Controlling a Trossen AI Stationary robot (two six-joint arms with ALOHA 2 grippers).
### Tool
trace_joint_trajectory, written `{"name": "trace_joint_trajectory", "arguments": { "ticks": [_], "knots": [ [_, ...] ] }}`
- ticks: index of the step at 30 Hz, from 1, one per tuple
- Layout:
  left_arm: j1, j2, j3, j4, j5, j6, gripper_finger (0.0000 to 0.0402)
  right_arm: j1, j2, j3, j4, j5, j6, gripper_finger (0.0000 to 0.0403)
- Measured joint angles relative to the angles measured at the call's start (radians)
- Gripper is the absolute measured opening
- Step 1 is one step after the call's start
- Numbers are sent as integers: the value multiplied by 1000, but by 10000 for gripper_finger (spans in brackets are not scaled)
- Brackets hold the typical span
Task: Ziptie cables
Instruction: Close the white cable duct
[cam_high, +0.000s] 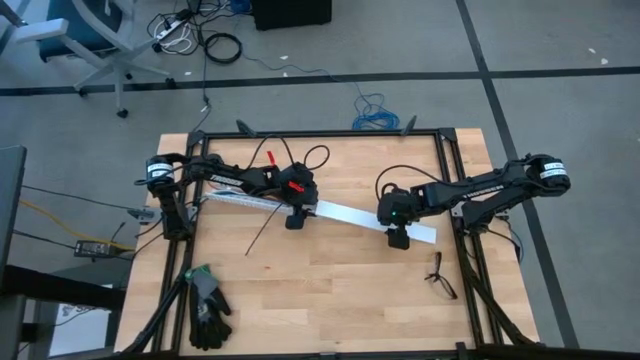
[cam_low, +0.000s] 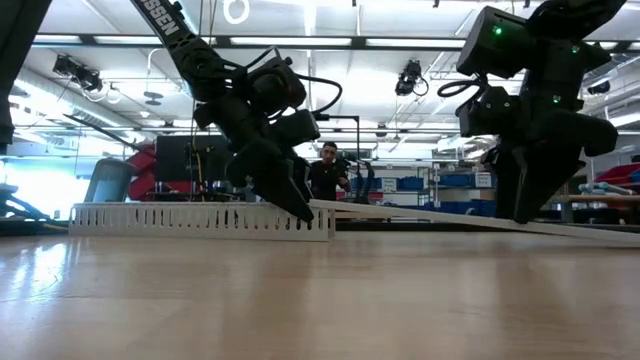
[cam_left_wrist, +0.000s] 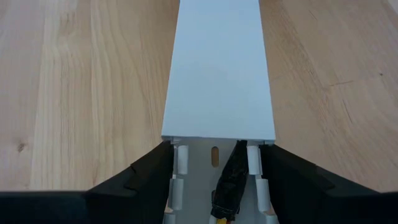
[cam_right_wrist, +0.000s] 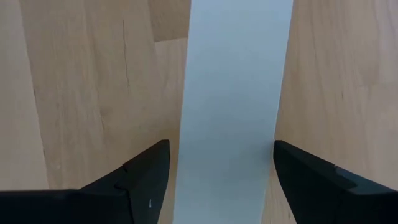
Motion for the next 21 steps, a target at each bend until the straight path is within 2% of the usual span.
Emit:
{"name": "trace_joint_trajectory", "arguments": {
  "ticks": [6, 12, 16, 19, 21],
  "knots": [
    [0, 0, 0, 0, 0, 0, 233, 0, 0, 14, -11, 16, -2, 281],
    [0, 0, 0, 0, 0, 0, 233, 0, -11, 78, -9, 25, -29, 273],
    [0, 0, 0, 0, 0, -2, 233, 0, -33, 111, -3, 117, -36, 264],
    [0, 0, 0, 0, 0, -4, 233, 0, -43, 113, 64, 194, -27, 255],
    [0, 0, 0, 1, -2, -11, 234, -1, -43, 113, 132, 202, -24, 249]
  ]
}}
